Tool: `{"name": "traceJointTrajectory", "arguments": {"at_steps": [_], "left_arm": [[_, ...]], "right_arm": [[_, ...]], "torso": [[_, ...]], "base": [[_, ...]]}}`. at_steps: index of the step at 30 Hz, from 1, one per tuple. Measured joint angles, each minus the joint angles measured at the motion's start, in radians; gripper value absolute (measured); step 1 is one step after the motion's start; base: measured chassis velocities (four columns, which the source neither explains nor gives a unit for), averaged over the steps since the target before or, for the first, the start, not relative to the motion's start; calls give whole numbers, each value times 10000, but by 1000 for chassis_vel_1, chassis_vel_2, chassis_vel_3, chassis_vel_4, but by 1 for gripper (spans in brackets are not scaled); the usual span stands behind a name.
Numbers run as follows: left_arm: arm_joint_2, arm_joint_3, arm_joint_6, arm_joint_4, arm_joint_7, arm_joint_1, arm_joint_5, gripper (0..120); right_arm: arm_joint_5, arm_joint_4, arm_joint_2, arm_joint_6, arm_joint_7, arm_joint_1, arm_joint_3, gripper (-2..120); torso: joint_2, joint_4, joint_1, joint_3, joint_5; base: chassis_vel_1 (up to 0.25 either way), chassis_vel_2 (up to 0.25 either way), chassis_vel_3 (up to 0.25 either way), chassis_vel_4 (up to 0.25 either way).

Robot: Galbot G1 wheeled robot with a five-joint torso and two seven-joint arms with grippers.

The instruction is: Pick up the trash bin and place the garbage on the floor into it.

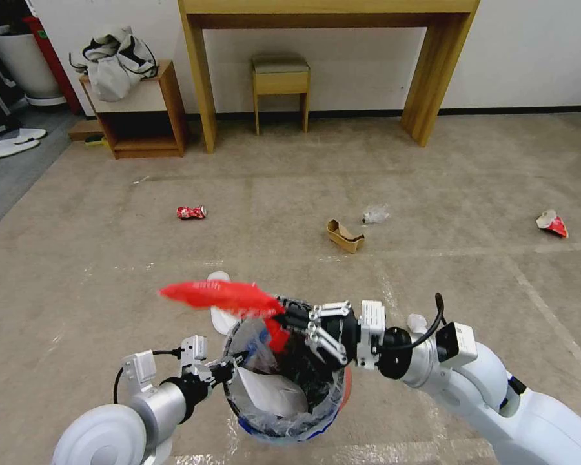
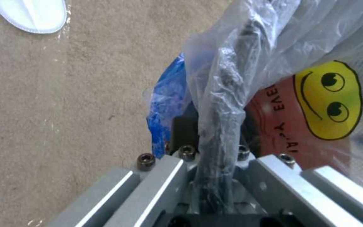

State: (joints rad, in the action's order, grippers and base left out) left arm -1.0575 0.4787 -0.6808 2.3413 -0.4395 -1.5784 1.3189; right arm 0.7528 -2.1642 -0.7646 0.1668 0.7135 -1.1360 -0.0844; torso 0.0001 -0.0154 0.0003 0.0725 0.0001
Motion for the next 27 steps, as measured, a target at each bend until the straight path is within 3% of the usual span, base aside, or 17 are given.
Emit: {"name": "traceJointTrajectory", "arguments": {"at_steps": [12,27], "left_arm": [[-247,191,-1,73,24,-276,-55,0],[-305,341,0,-95,167,-253,-11,0]], "right_arm": [[-1077,589,-229,319,439,-908,-84,0],[-1188,1394,-326,476,461,-593,15,0]], "torso": [[0,0,0,0,-1],[0,1,0,0,-1]], "base": [[0,0,0,0],[0,0,0,0]]}}
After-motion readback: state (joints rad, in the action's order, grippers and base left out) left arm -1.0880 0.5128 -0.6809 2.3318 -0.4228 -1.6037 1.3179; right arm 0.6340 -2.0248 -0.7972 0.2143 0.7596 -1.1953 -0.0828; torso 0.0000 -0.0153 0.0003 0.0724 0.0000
